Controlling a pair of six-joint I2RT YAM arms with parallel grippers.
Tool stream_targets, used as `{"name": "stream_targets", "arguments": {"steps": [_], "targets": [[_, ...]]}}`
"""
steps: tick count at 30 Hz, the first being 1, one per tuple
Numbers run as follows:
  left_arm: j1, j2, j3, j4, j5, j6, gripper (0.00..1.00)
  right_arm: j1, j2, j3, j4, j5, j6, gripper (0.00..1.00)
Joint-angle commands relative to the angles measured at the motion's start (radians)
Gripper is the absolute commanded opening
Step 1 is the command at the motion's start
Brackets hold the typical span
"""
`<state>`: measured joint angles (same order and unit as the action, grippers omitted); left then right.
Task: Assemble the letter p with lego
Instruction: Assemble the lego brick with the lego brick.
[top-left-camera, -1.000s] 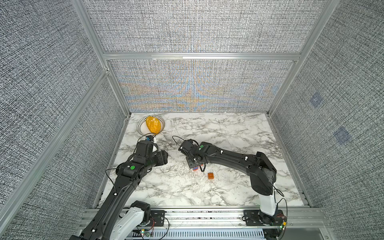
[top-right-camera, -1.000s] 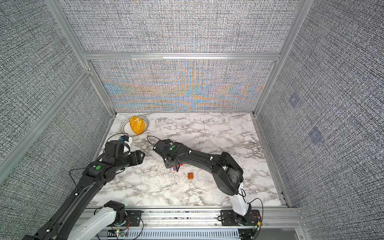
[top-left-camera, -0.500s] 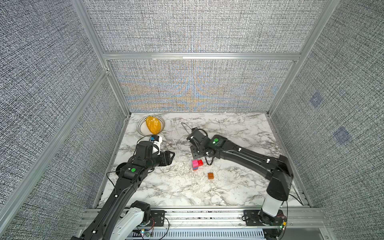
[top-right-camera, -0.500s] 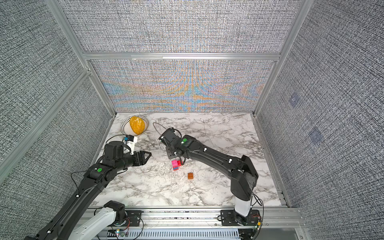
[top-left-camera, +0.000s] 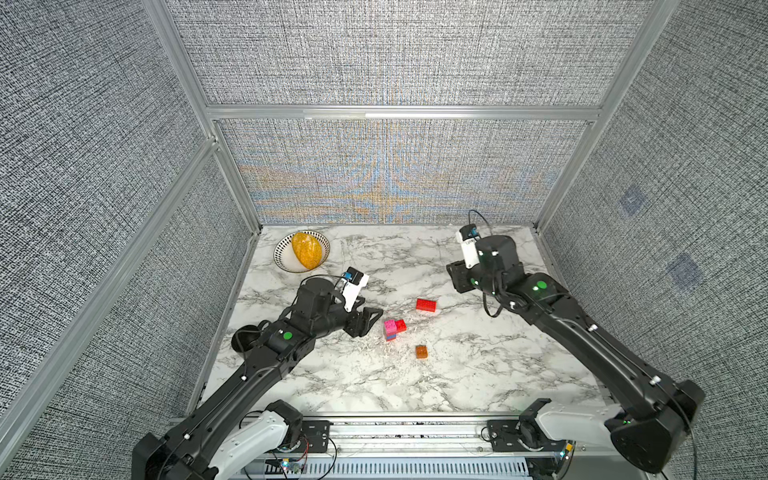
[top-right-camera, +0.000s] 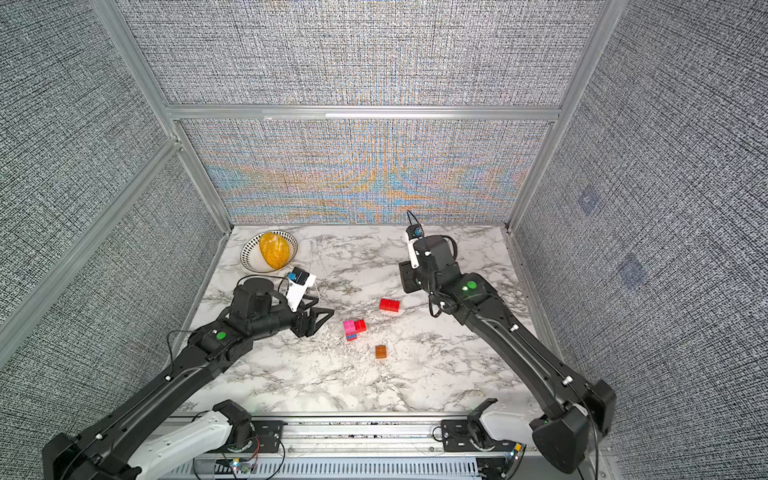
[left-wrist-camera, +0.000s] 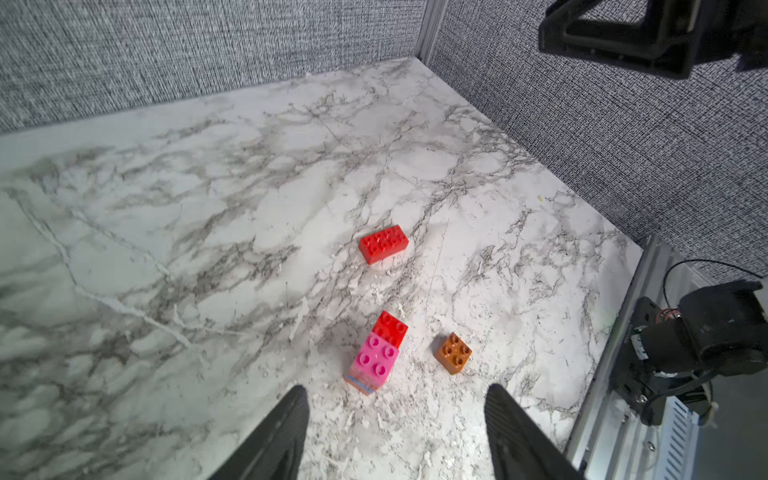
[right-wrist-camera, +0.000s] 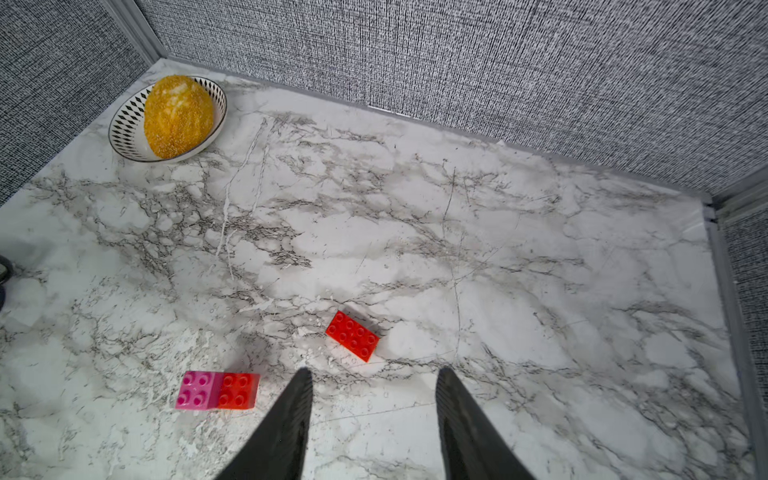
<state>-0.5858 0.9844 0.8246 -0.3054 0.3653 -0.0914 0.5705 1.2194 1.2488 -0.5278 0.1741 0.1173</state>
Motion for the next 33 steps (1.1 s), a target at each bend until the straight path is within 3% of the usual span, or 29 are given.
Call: {"name": "stream_targets", "arguments": {"steps": [1, 2, 3, 11, 18, 19, 23, 30, 31, 33], "targets": [[-0.038, 0.035, 0.036, -0.098, 0.015, 0.179, 0.74, -0.029, -0.074, -0.066, 0.128, -0.047, -0.083, 0.55], [-0.059, 0.039, 0.024, -0.093, 0.009, 0.208, 0.89, -0.04, -0.101, -0.093, 0.156, -0.059, -0.087, 0.57], [-0.072, 0.041, 0.013, -0.083, 0.0, 0.224, 0.92, -0.051, -0.119, -0.113, 0.175, -0.071, -0.091, 0.58], [-0.122, 0.098, -0.107, 0.054, -0.082, 0.268, 0.91, -0.126, -0.194, -0.183, 0.212, -0.102, -0.119, 0.62], [-0.141, 0.199, -0.115, 0.132, -0.139, 0.329, 0.85, -0.142, -0.198, -0.196, 0.221, -0.129, -0.122, 0.63], [-0.141, 0.213, -0.111, 0.14, -0.15, 0.338, 0.81, -0.142, -0.197, -0.198, 0.221, -0.128, -0.123, 0.63], [-0.141, 0.242, -0.091, 0.154, -0.179, 0.351, 0.5, -0.144, -0.19, -0.197, 0.217, -0.122, -0.126, 0.63], [-0.141, 0.254, -0.084, 0.167, -0.14, 0.297, 0.28, -0.144, -0.175, -0.191, 0.212, -0.111, -0.133, 0.64], [-0.14, 0.27, -0.068, 0.153, -0.139, 0.277, 0.04, -0.145, -0.171, -0.19, 0.21, -0.108, -0.133, 0.64], [-0.14, 0.304, -0.042, 0.131, -0.133, 0.234, 0.0, -0.144, -0.166, -0.187, 0.203, -0.101, -0.133, 0.64]]}}
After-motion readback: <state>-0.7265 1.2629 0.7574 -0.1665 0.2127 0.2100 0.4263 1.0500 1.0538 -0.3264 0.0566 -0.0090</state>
